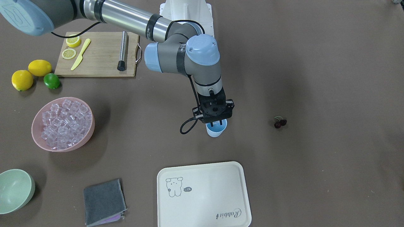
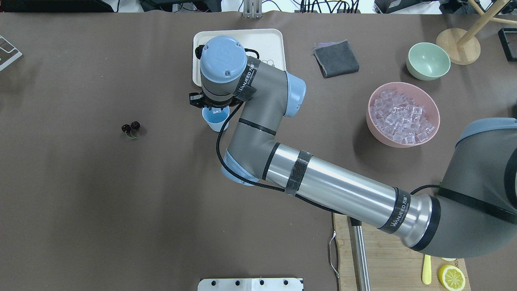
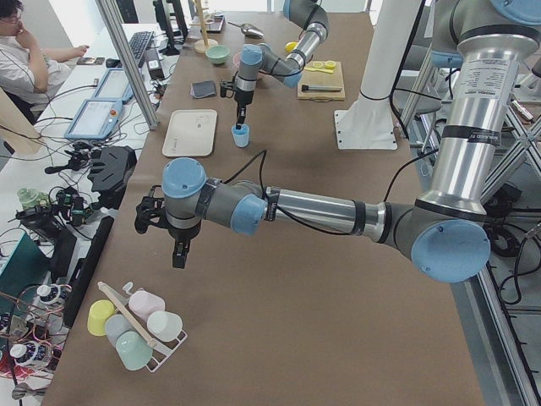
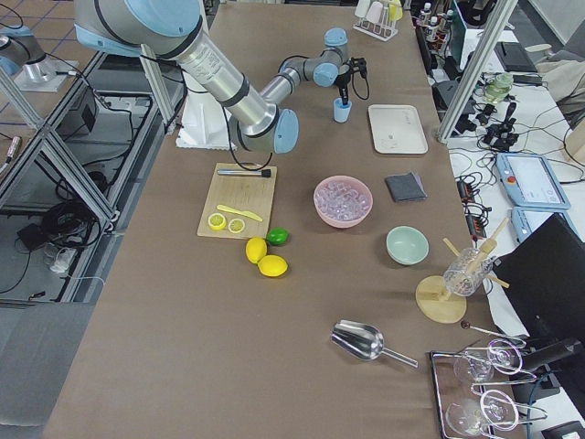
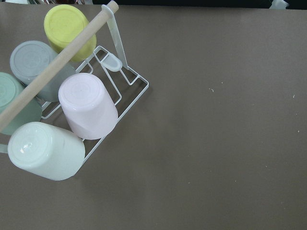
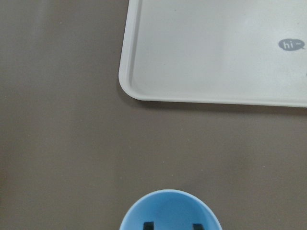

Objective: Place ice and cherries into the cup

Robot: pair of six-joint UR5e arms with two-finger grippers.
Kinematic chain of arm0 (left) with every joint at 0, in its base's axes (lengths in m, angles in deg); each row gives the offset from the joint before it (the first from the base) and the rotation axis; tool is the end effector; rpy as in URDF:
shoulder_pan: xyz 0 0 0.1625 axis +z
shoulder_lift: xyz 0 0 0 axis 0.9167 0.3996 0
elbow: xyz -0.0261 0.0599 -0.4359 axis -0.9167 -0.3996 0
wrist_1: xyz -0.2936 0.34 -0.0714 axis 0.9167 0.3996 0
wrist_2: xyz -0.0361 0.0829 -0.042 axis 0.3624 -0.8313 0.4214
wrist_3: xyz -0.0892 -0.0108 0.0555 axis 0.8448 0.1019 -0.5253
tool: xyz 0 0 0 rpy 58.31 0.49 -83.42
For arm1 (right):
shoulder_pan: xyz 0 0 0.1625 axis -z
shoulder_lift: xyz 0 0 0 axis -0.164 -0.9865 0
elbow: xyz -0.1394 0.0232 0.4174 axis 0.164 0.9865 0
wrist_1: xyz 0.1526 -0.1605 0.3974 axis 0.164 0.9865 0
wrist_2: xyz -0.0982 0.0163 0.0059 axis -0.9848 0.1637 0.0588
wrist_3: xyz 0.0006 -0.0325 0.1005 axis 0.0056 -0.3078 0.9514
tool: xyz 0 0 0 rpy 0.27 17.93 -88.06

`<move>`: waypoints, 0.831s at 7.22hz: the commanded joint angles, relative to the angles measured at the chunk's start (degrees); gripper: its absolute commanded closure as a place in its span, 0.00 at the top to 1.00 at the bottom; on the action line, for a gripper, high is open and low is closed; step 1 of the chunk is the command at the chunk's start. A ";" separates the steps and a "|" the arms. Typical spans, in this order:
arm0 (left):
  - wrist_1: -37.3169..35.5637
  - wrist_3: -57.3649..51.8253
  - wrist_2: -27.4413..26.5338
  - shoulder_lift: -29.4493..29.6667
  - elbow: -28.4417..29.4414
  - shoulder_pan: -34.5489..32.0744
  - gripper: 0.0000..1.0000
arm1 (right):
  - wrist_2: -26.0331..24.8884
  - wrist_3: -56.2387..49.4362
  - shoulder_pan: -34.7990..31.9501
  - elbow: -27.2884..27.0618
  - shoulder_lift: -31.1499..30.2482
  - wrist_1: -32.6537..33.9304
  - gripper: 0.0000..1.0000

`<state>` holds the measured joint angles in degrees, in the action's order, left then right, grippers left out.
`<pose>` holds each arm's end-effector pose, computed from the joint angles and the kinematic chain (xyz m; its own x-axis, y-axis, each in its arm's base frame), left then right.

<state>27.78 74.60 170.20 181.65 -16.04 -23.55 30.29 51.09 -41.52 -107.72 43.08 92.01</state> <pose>-0.0588 -0.6279 0.5692 0.6858 -0.0011 -0.7278 0.1820 0.9685 0.1700 -0.6855 -0.5597 0.0866 0.5944 -0.1511 0.7899 -0.1065 0.9588 0.2635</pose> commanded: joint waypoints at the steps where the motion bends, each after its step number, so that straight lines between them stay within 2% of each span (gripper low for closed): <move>1: 0.00 0.08 0.03 -0.06 -0.52 0.00 0.98 | -0.19 -0.72 0.18 -1.32 -0.08 -0.03 0.99; 2: 0.00 -0.01 0.03 -0.15 -0.53 0.00 0.98 | 0.16 -0.63 0.27 -3.59 -0.35 -0.03 0.99; 3: 0.00 -0.09 0.03 0.02 -0.09 0.00 0.98 | 2.60 -1.07 -0.78 -8.75 -3.65 0.58 0.99; 4: 0.00 -0.09 0.03 0.20 -0.17 0.00 0.98 | 9.67 -5.95 -4.35 -16.54 -12.65 0.59 0.99; 5: 0.09 -0.09 0.03 0.03 -0.78 0.00 0.98 | 13.31 -11.82 -7.70 -26.45 -23.88 0.76 0.99; 6: 0.09 0.17 0.03 -0.06 -1.31 0.00 0.98 | 17.96 -15.45 -12.86 -33.25 -33.56 0.85 0.99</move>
<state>27.84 74.56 170.22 181.68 -16.76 -23.55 42.48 41.01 -48.79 -131.21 21.99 92.71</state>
